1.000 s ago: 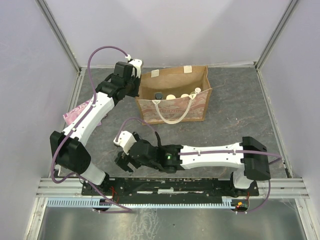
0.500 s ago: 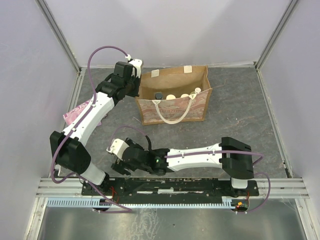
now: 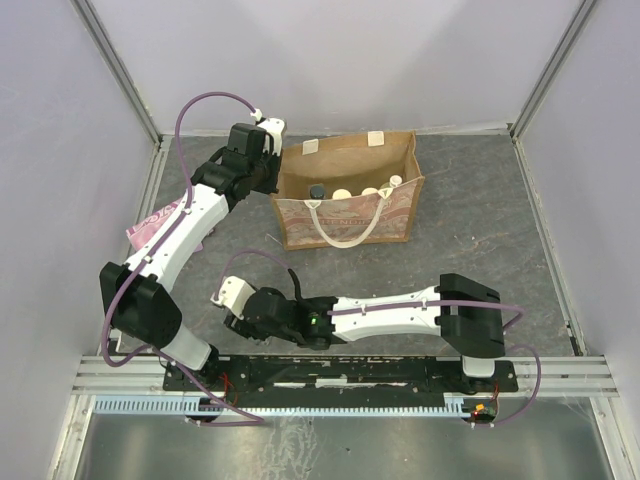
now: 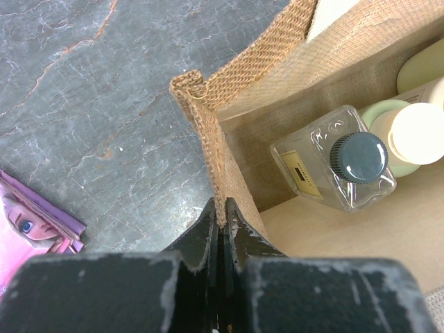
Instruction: Place the personal care products into the canvas bag
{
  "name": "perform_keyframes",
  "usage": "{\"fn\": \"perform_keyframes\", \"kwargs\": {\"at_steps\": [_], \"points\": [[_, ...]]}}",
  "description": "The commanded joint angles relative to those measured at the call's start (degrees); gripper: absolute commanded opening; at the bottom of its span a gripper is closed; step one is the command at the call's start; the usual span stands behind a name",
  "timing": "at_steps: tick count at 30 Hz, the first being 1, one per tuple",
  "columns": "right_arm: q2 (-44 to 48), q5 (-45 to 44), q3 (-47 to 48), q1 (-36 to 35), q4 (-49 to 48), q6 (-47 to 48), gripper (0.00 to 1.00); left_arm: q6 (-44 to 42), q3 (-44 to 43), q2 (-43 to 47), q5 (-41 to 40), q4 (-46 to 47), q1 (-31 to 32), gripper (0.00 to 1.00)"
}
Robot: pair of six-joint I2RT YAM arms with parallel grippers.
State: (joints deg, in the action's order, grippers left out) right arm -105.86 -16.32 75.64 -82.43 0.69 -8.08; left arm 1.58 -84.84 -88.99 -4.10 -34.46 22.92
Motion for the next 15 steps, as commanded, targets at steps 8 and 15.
{"fn": "perform_keyframes", "kwargs": {"at_steps": [8, 15], "points": [[10.69, -9.6, 0.93, 1.66, 11.06, -5.63, 0.0, -2.2, -3.03, 2.66, -0.93, 0.99, -0.69, 0.03], [21.63, -20.57, 6.4, 4.25, 30.7, -17.34, 0.0, -2.24, -2.88, 2.82, -0.96, 1.01, -0.65, 0.03]]}}
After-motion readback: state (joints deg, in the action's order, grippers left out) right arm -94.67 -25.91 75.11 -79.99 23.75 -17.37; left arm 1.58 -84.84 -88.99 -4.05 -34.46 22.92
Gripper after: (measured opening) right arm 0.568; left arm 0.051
